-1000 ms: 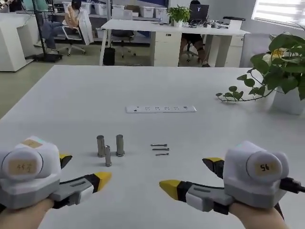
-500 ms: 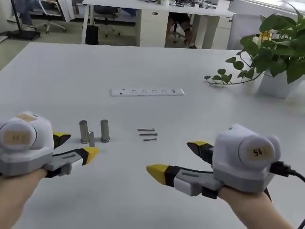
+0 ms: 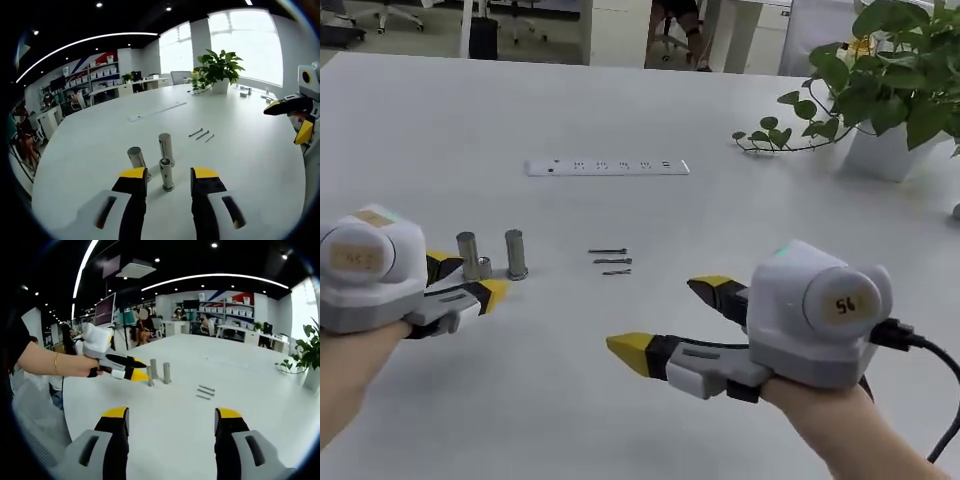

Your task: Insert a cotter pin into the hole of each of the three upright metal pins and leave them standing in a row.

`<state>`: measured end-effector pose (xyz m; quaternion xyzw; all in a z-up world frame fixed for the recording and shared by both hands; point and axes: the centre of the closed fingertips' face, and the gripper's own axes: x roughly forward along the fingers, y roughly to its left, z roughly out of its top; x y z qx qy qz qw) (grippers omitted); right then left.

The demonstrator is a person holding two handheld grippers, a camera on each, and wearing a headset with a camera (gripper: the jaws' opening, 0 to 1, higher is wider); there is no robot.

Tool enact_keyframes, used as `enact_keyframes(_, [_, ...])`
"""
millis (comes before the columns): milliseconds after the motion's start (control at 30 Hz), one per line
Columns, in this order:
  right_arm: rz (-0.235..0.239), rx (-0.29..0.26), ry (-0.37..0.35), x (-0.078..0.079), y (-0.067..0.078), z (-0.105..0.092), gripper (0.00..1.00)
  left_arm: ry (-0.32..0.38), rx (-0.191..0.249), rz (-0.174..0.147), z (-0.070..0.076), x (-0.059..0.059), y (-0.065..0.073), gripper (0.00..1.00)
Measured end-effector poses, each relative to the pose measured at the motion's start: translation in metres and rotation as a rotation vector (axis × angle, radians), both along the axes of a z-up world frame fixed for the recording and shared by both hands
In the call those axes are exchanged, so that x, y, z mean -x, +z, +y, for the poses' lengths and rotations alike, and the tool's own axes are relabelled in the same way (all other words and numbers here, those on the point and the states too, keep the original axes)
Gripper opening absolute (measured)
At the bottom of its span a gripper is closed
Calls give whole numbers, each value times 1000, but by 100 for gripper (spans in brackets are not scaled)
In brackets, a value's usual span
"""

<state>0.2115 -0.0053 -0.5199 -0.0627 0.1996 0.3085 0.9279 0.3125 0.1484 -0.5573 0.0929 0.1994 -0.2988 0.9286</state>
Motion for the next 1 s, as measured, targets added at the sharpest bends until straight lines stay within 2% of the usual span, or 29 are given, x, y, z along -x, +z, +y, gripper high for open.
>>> enact_keyframes(133, [3,-1,15,-1,-1,4,65,-8,18,12,-2,-3,-4,30])
enact_keyframes(233, [1,-8,11,-2,0,4,65,-22,6,6,-2,-4,-5,27])
enact_keyframes(333, [0,-12,8,-2,0,5,65,-26,31,4,-3,-7,-4,24])
enact_keyframes(600, [-4,-9,-1,-5,1,3,64,-48,33,5,-6,-9,-6,12])
enact_keyframes(700, [-5,-8,-3,-6,1,2,64,-45,45,25,-6,-8,-9,10])
enact_keyframes(800, [-3,-7,-4,-6,1,2,64,-37,26,20,-5,-9,-10,6])
enact_keyframes(867, [-3,-9,-4,-6,1,3,64,-29,40,29,-4,-10,-10,6])
enact_keyframes(1000, [-3,-9,-3,-7,1,3,64,-29,27,26,-5,-10,-10,6])
